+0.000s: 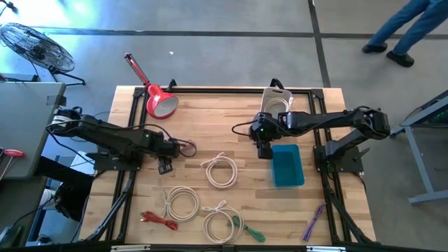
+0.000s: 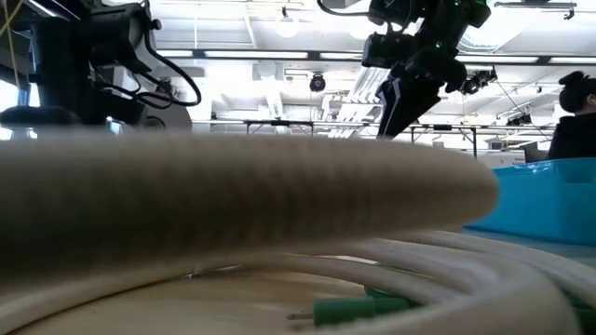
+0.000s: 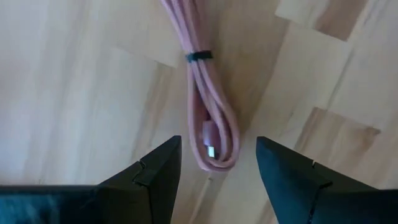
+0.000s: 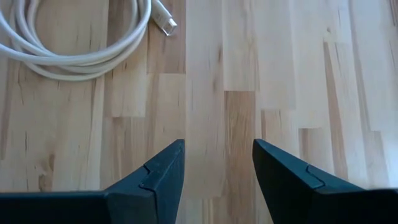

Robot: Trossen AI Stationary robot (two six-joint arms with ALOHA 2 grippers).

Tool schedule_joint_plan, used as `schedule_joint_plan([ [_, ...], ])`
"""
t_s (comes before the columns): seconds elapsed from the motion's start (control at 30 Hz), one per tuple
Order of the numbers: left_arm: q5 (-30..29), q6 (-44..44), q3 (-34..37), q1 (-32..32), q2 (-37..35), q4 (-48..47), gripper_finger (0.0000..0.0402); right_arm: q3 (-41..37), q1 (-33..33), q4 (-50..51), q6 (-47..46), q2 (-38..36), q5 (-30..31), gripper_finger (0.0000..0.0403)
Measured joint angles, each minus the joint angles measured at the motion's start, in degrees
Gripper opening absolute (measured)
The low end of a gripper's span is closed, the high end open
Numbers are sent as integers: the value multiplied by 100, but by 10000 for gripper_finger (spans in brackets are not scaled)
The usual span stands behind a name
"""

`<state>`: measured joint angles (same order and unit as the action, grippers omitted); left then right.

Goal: Pick & Place USB Port
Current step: Put the pink charger cable into the blue bin

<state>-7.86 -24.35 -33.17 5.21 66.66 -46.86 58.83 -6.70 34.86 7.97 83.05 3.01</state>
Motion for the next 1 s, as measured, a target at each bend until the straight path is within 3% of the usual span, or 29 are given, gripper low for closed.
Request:
schedule_joint_plan([
  [0.33,28,-9,46,0,-1,110,200,2,0,-25,1,0,-211,181],
  [0.83,-112,-179,802,0,-30,971,199,4,13,-98,-17,0,-348,181],
  [1.0,-189,-143,965,9,-25,1055,154,4,153,-169,-14,0,-347,181],
])
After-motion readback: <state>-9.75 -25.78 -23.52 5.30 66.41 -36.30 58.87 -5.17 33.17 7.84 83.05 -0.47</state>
